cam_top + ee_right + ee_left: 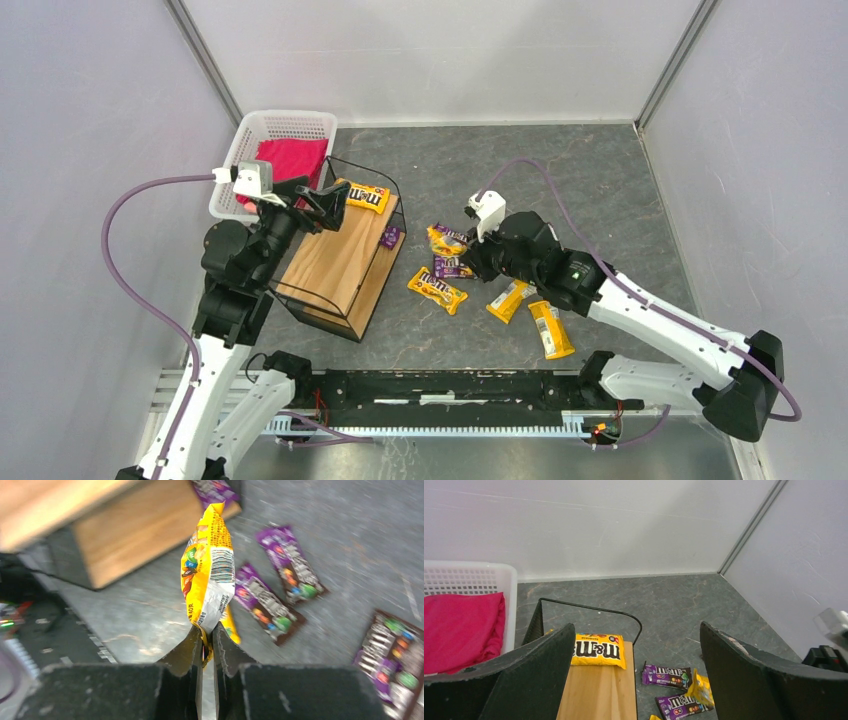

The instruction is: Place and organize the candy bags onto the shelf

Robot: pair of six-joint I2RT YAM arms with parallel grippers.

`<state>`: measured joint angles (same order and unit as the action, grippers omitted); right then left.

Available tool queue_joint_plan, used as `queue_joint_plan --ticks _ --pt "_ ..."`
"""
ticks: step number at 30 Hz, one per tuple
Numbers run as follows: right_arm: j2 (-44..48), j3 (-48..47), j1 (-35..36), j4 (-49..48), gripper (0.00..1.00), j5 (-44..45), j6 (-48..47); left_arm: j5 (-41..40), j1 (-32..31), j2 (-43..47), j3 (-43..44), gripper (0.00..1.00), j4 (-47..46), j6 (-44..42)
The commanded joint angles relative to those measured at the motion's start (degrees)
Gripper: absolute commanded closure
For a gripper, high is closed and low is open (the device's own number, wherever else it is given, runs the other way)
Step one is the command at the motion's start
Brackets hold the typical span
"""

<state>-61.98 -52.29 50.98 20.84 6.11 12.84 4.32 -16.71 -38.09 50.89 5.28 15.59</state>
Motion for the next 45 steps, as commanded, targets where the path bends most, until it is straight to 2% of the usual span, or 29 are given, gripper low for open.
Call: queue_joint_plan --ticks 1,5,12,19,28,35,41,45 --pt "-0.3 -4.9 -0.1 -6.3 1.0 -17.7 4.3 -1.6 1.0 0.7 -0.7 0.0 -3.2 -3.2" --pt "-3.4 -6.6 -0.1 -14.9 0.99 -24.3 10.0 -1.7 1.3 0.6 -0.9 0.0 -3.3 -3.1" --pt "-16.8 -14.7 0.1 -27.2 0.99 -25.4 20.2 -1.4 1.7 0.5 -1.0 0.0 -3.4 -3.0" --pt "-29.9 -25.2 0.4 -29.1 0.99 -23.1 22.1 -1.4 1.7 0.8 -0.9 0.0 -3.3 -3.6" --pt "-42.7 -36.1 0.8 -25.8 0.99 -22.7 21.0 -1.1 1.9 1.3 -0.8 0.0 -3.3 -3.5" --pt "-46.4 -39.9 0.7 -22.8 0.98 -23.0 19.4 -1.4 1.9 1.7 -0.7 0.0 -3.1 -3.7" --pt "-47.3 -40.9 0.1 -21.2 0.93 -20.9 17.8 -1.4 1.9 1.8 -0.7 0.0 -3.1 -3.8" --pt "-47.7 -41.7 -0.4 -19.3 0.82 -19.8 16.8 -1.3 1.9 1.8 -0.7 0.0 -3.1 -3.8"
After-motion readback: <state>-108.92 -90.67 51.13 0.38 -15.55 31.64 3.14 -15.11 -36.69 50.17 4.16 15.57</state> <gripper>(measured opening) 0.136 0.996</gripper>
